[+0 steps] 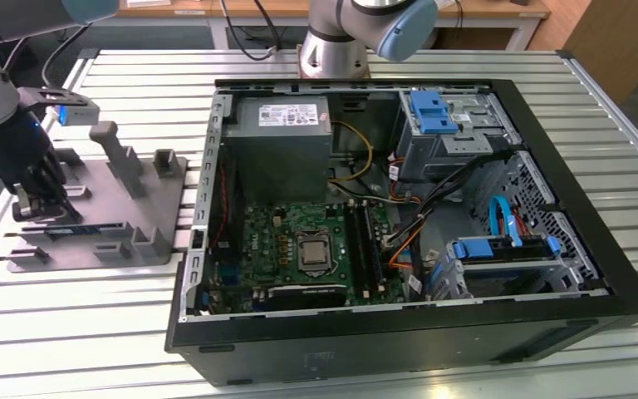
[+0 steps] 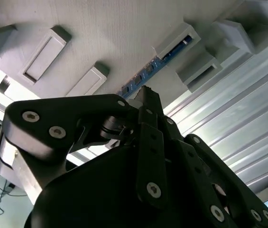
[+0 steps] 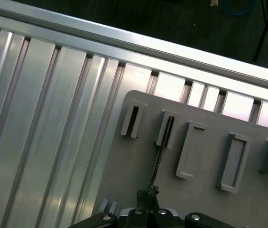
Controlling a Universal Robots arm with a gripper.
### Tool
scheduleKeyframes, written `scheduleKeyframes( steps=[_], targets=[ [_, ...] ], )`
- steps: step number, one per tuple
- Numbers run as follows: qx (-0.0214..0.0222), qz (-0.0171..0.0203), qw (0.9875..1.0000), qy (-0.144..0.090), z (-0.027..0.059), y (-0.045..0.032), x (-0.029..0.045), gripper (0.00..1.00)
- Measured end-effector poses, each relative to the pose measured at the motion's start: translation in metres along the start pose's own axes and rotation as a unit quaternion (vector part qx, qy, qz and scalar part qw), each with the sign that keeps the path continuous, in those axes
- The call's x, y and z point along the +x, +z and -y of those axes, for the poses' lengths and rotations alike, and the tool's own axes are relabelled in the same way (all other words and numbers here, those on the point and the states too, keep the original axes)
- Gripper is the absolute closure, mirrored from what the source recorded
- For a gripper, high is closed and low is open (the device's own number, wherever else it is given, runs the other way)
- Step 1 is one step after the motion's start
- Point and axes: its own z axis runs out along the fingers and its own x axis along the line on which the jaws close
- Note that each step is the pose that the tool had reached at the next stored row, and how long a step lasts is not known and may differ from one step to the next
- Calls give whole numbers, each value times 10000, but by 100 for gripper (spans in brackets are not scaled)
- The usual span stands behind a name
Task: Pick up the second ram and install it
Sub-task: 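Pick up the second ram and move it above second insertion slot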
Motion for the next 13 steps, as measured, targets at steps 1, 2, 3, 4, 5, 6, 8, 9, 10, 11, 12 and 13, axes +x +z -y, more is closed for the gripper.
scheduleKeyframes(
  steps=[1, 2, 3, 4, 5, 6, 8, 9, 10, 11, 12, 13],
  targets=[
    [3, -1, 10000, -69, 0, 0, 0, 90],
    [5, -2, 9999, -137, 0, 0, 0, 90],
    [8, -3, 9998, -206, 0, 1, 0, 90],
    [10, -4, 9996, -275, 0, 1, 0, 90],
    [12, -6, 9994, -343, 0, 1, 0, 90],
    [15, -7, 9992, -412, 0, 0, 0, 90],
    [20, -9, 9985, -555, 0, 1, 0, 90],
    [22, -10, 9981, -622, 0, 1, 0, 90],
    [25, -11, 9976, -691, 0, 1, 0, 90],
    [27, -12, 9971, -758, 0, 1, 0, 90],
    [30, -13, 9966, -827, 0, 1, 0, 90],
    [32, -14, 9960, -895, 0, 1, 0, 90]
  ],
)
